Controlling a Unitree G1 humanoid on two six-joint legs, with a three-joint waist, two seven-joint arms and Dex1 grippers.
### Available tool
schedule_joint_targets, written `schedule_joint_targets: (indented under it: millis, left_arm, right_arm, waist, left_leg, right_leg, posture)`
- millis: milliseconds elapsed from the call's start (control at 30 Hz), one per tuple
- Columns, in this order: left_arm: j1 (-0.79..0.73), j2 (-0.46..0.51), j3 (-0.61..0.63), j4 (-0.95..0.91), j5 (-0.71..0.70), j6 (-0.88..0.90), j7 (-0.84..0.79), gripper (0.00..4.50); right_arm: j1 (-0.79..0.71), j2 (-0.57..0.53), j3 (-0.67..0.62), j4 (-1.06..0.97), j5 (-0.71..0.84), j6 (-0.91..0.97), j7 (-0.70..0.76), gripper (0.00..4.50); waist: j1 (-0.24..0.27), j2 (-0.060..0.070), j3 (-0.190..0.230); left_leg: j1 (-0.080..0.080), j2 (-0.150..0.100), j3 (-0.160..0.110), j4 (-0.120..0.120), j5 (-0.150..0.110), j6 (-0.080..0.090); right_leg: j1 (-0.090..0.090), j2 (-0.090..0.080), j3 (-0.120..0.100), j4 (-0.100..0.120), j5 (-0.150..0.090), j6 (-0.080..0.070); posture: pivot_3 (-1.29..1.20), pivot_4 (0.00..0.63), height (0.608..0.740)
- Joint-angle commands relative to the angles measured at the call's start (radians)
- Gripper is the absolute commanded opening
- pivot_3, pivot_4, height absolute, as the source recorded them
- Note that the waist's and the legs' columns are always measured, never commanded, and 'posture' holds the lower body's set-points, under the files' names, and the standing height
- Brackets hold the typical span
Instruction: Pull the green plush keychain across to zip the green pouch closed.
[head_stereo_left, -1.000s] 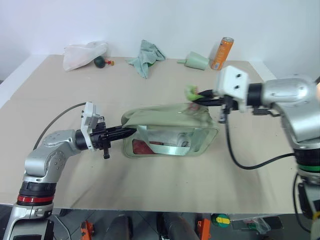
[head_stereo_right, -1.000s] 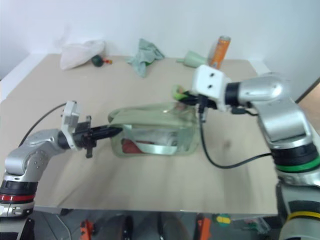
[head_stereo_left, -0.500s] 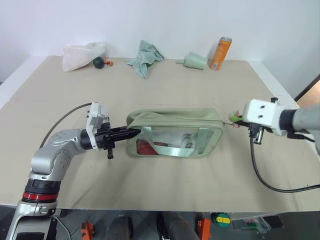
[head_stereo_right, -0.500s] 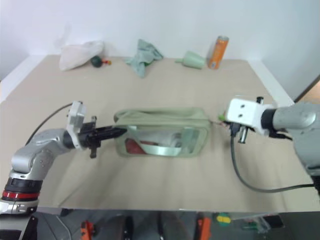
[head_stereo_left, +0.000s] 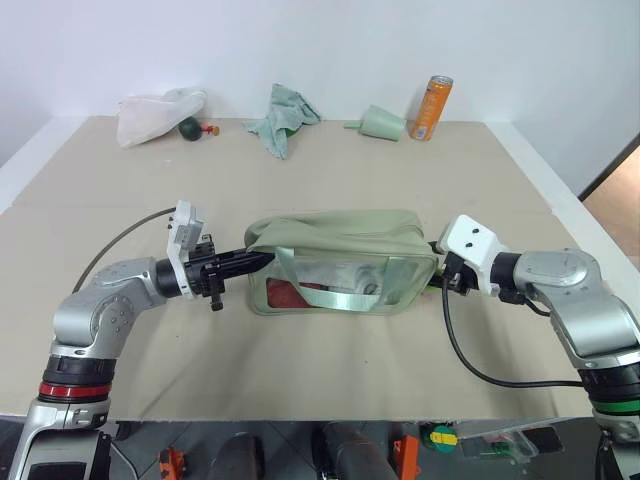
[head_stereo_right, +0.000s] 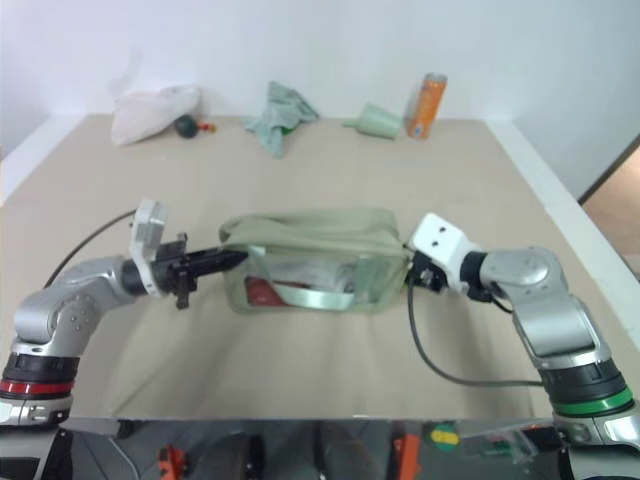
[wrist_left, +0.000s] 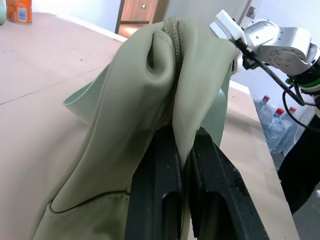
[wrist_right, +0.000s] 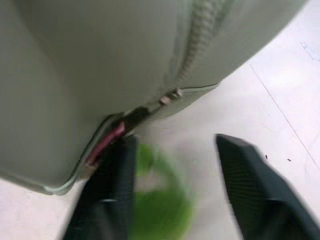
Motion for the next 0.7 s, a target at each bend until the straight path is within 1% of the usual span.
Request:
schedule_joint_targets:
  millis: [33, 67, 167, 200, 267, 333, 400, 467, 567, 700]
  left_arm:
    - [-0.017, -0.002, 0.018, -0.019, -0.012, -0.007, 0.006, 0.00]
    - [-0.017, -0.002, 0.016, -0.018, -0.005, -0.019, 0.002, 0.00]
    - [-0.019, 0.001, 0.013, -0.013, -0.003, -0.023, -0.004, 0.00]
    - [-0.025, 0.002, 0.025, -0.011, -0.032, 0.007, -0.005, 0.79]
    - [-0.032, 0.003, 0.040, -0.011, -0.063, 0.031, -0.007, 1.42]
    - [-0.034, 0.006, 0.043, -0.026, -0.024, -0.013, 0.022, 2.10]
    - [-0.030, 0.028, 0.071, -0.066, -0.058, 0.019, 0.035, 2.83]
    - [-0.023, 0.057, 0.097, -0.092, -0.082, 0.053, 0.044, 3.37]
    - [0.008, 0.122, 0.159, -0.109, -0.106, 0.081, 0.046, 3.37]
    - [0.056, 0.204, 0.285, -0.094, -0.165, 0.112, 0.036, 3.37]
  right_arm:
    - [-0.041, -0.032, -0.072, -0.037, 0.059, 0.027, 0.034, 4.08]
    - [-0.054, -0.042, -0.097, -0.041, 0.085, 0.042, 0.046, 4.46]
    - [-0.089, -0.054, -0.150, -0.038, 0.133, 0.069, 0.053, 4.49]
    - [-0.097, -0.058, -0.173, -0.032, 0.143, 0.075, 0.046, 4.50]
    - [-0.104, -0.069, -0.209, -0.020, 0.171, 0.093, 0.049, 4.50]
    - [-0.071, -0.099, -0.258, -0.031, 0.228, 0.109, 0.108, 4.50]
    - [-0.029, -0.136, -0.326, -0.025, 0.277, 0.138, 0.149, 4.50]
    - [0.016, -0.168, -0.378, -0.020, 0.302, 0.144, 0.172, 4.50]
    - [0.063, -0.191, -0.475, -0.011, 0.347, 0.167, 0.182, 4.50]
    - [0.114, -0.191, -0.606, -0.049, 0.436, 0.231, 0.183, 4.50]
  waist:
    - [0.000, 0.000, 0.000]
    - [0.000, 0.000, 0.000]
    - [0.000, 0.000, 0.000]
    - [0.000, 0.000, 0.000]
    - [0.000, 0.000, 0.000]
    - [0.000, 0.000, 0.000]
    - [0.001, 0.000, 0.001]
    - [0.001, 0.000, 0.001]
    - [-0.006, 0.000, 0.001]
    - [-0.011, 0.000, 0.001]
  left_leg:
    - [-0.001, 0.000, 0.000, 0.000, 0.000, 0.000]
    - [-0.001, 0.000, 0.000, 0.000, 0.000, 0.000]
    - [-0.001, -0.001, 0.000, 0.000, 0.000, 0.000]
    - [-0.001, -0.001, 0.000, 0.000, 0.000, 0.000]
    - [-0.001, -0.001, 0.000, 0.000, 0.000, 0.000]
    - [-0.001, -0.001, -0.001, 0.000, 0.000, 0.000]
    - [-0.001, -0.001, -0.001, 0.000, 0.000, 0.000]
    - [-0.002, -0.001, -0.001, 0.000, -0.001, 0.000]
    - [-0.002, -0.001, 0.000, 0.000, -0.001, 0.001]
    - [0.000, 0.000, 0.000, -0.001, -0.001, 0.001]
  right_leg:
    - [0.000, 0.000, 0.000, 0.000, 0.000, 0.000]
    - [-0.001, 0.000, 0.000, 0.000, 0.000, 0.000]
    - [-0.001, -0.001, 0.001, 0.000, 0.000, 0.000]
    - [-0.001, -0.001, 0.001, 0.000, 0.000, 0.000]
    - [-0.001, -0.001, 0.000, 0.000, 0.000, 0.000]
    - [-0.001, 0.000, 0.000, 0.000, 0.000, 0.000]
    - [-0.001, -0.001, 0.000, -0.001, 0.000, 0.000]
    - [-0.001, -0.001, -0.001, -0.001, -0.001, 0.000]
    - [-0.001, -0.001, 0.000, -0.001, -0.001, 0.000]
    - [-0.001, 0.000, 0.000, -0.001, -0.001, 0.000]
  posture:
    - [0.00, 0.150, 0.740]
    - [0.00, 0.150, 0.740]
    - [0.00, 0.150, 0.740]
    - [0.00, 0.150, 0.740]
    - [0.00, 0.150, 0.740]
    - [0.00, 0.150, 0.740]
    - [0.00, 0.150, 0.740]
    - [0.00, 0.150, 0.740]
    - [0.00, 0.150, 0.740]
    - [0.00, 0.150, 0.740]
